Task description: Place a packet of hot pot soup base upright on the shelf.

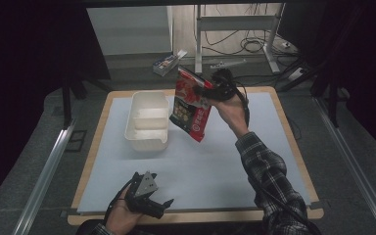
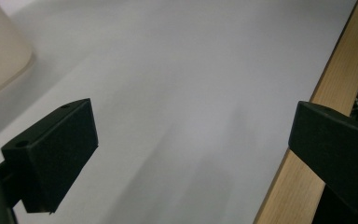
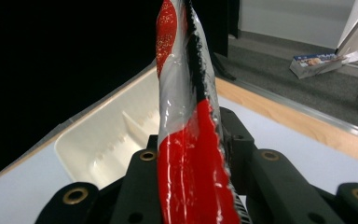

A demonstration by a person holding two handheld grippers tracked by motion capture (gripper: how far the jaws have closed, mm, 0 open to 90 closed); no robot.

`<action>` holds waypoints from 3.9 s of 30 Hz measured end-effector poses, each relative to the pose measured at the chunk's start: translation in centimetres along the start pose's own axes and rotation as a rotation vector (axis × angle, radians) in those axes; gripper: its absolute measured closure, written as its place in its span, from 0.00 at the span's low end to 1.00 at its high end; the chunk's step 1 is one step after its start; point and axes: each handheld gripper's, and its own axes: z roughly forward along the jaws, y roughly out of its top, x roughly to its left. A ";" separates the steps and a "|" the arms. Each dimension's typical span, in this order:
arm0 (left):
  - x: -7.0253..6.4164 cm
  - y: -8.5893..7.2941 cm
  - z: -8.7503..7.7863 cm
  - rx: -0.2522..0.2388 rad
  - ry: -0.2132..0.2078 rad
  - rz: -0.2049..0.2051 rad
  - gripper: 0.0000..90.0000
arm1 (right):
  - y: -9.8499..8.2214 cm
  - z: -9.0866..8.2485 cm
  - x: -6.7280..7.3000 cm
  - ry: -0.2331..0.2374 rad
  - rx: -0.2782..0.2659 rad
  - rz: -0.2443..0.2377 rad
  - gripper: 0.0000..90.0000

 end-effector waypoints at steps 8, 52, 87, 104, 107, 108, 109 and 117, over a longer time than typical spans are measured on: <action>0.2 -0.4 -0.3 0.002 0.008 -0.005 0.01 | 2.3 2.2 -0.2 0.007 -0.022 -0.015 0.81; 0.6 -1.1 -0.5 -0.007 -0.021 -0.038 0.00 | 6.4 16.4 1.1 0.039 -0.017 -0.037 0.82; 1.9 -1.4 -1.1 -0.153 -0.113 -0.153 0.00 | 3.3 18.8 1.9 -0.023 0.135 -0.204 0.16; 1.6 -1.3 -1.1 -0.127 -0.105 -0.143 0.00 | 3.2 14.7 2.1 -0.015 0.094 -0.225 0.03; 1.7 -1.3 -1.2 -0.135 -0.096 -0.147 0.00 | 2.8 13.9 2.1 -0.013 0.092 -0.225 0.03; 1.7 -1.3 -1.2 -0.134 -0.094 -0.146 0.00 | 2.7 13.7 2.1 -0.012 0.092 -0.225 0.03; 1.7 -1.3 -1.2 -0.132 -0.092 -0.144 0.00 | 2.5 13.4 2.0 -0.012 0.089 -0.225 0.02; 1.6 -1.3 -1.1 -0.137 -0.087 -0.131 0.00 | 0.9 12.0 1.8 -0.012 0.100 -0.217 0.02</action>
